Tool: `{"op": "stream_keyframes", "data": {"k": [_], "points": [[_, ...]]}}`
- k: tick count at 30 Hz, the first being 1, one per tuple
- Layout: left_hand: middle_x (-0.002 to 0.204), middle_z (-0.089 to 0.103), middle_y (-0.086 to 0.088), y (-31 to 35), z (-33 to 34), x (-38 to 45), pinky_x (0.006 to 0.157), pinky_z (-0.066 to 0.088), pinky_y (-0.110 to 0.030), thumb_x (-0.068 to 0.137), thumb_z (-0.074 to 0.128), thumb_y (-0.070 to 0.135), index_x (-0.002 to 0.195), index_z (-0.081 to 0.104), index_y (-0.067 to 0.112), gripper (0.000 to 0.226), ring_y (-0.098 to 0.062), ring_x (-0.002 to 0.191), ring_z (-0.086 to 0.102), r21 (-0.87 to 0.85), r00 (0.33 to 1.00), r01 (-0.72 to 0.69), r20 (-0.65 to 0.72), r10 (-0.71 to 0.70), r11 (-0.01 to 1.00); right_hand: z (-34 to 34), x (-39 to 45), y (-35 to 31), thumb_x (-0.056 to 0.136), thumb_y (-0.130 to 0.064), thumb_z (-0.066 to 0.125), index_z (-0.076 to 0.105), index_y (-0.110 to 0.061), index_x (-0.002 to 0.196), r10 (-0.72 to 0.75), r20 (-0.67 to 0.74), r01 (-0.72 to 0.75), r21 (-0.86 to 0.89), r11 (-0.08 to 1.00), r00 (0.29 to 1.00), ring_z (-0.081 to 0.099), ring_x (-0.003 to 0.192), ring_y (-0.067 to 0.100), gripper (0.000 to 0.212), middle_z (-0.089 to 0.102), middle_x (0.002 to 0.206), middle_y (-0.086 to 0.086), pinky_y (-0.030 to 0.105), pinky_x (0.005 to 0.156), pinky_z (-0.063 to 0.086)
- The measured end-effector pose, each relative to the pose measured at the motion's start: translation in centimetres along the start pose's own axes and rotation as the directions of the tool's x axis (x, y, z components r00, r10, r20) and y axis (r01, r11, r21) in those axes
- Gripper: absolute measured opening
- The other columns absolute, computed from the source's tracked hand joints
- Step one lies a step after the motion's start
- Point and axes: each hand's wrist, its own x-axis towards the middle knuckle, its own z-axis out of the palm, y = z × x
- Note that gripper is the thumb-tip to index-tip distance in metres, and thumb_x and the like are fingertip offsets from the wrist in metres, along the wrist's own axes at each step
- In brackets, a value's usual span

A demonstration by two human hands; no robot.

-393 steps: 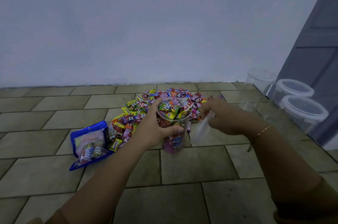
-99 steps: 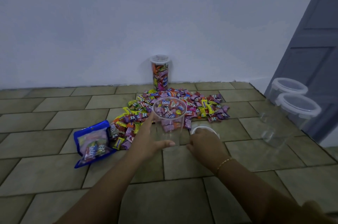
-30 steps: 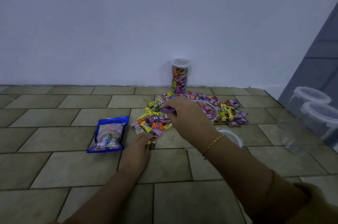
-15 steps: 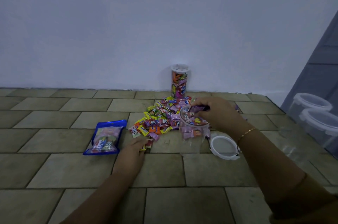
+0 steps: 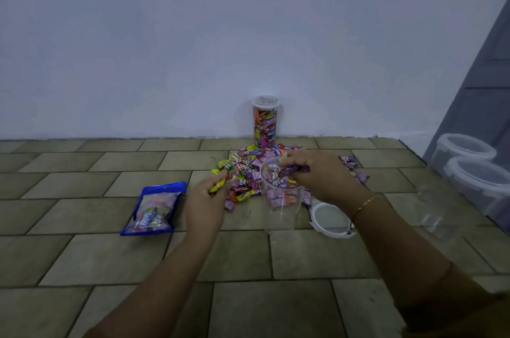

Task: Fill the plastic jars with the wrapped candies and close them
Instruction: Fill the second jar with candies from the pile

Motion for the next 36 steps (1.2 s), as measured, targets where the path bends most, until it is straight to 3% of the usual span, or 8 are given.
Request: {"op": "stream_keyframes", "data": {"k": [3,8,12,16,20,26,31,36], "points": [[0.097,0.071,0.001,3.2,0.4,-0.1,0.061,0.056,-0.024,0.086,0.067,0.024,0.104,0.070,0.030,0.019,-0.013,0.080,0.065,-0.200,1.000,0.013,-0.012,-0.016,0.980,0.0,-0.3,0.1,0.089,-0.009,0.057,0.062,-0.025,0.121,-0.006,0.003,0.006,0.019,1.000,1.000,0.053,0.107,0.009,0.036,0.061,0.126,-0.003,0.004,0.071,0.032],[0.082,0.071,0.000,6.1,1.4,-0.1,0.066,0.055,-0.046,0.083,0.070,0.031,0.084,0.071,0.049,0.019,-0.026,0.070,0.062,-0.284,0.998,0.013,0.063,0.006,0.959,-0.1,-0.7,0.4,0.087,-0.007,0.058,0.064,-0.022,0.121,0.009,-0.033,-0.004,0.135,0.991,0.999,0.054,0.106,0.007,0.038,0.062,0.125,-0.002,0.006,0.075,0.035],[0.074,0.067,0.007,7.1,2.6,0.0,0.060,0.046,-0.016,0.083,0.071,0.028,0.098,0.070,0.036,0.017,-0.002,0.065,0.056,-0.234,0.988,0.002,0.151,0.034,0.972,0.0,-0.9,0.6,0.087,-0.006,0.058,0.065,-0.020,0.118,0.081,-0.083,-0.059,0.237,0.970,0.993,0.055,0.090,0.002,0.034,0.064,0.120,-0.001,0.011,0.076,0.039],[0.072,0.066,-0.010,6.9,3.7,0.4,0.059,0.039,-0.025,0.083,0.071,0.029,0.098,0.070,0.034,0.016,-0.016,0.067,0.051,-0.185,0.967,0.012,0.253,0.036,0.983,-0.1,-1.1,0.7,0.087,-0.004,0.055,0.065,-0.018,0.115,0.134,-0.105,-0.096,0.308,0.947,0.985,0.057,0.089,0.010,0.032,0.066,0.107,0.002,0.006,0.069,0.042],[0.062,0.055,0.018,6.6,4.1,0.9,0.065,0.042,-0.025,0.082,0.071,0.029,0.086,0.064,0.045,0.018,-0.005,0.066,0.047,-0.173,0.961,-0.002,0.271,0.049,0.985,-0.2,-1.3,0.6,0.087,-0.002,0.055,0.066,-0.015,0.114,0.144,-0.118,-0.099,0.326,0.940,0.983,0.058,0.092,0.013,0.032,0.065,0.101,0.001,0.019,0.078,0.045],[0.084,0.065,0.011,6.2,4.3,0.7,0.065,0.043,-0.026,0.086,0.067,0.027,0.101,0.069,0.030,0.015,-0.011,0.072,0.056,-0.141,0.953,-0.038,0.293,0.078,0.989,0.1,-1.2,0.6,0.086,-0.002,0.057,0.065,-0.012,0.115,0.172,-0.136,-0.113,0.363,0.925,0.976,0.055,0.087,0.012,0.031,0.061,0.095,-0.001,0.021,0.078,0.043],[0.118,0.057,0.009,6.0,4.2,0.5,0.075,0.038,-0.003,0.089,0.063,0.026,0.099,0.064,0.032,0.011,-0.006,0.109,0.051,-0.072,0.923,-0.132,0.355,0.149,0.989,0.5,-1.1,1.0,0.086,-0.003,0.056,0.067,-0.013,0.110,0.188,-0.162,-0.115,0.381,0.917,0.969,0.053,0.074,0.007,0.028,0.064,0.091,0.001,0.015,0.066,0.040],[0.143,0.042,-0.001,5.7,4.2,0.8,0.097,0.024,-0.021,0.088,0.063,0.034,0.116,0.066,0.027,0.029,-0.010,0.133,0.034,0.045,0.888,-0.182,0.438,0.144,0.982,0.5,-1.1,0.9,0.086,-0.006,0.058,0.067,-0.013,0.109,0.205,-0.162,-0.124,0.403,0.907,0.965,0.058,0.082,0.014,0.025,0.066,0.092,0.001,0.022,0.073,0.046]]}}
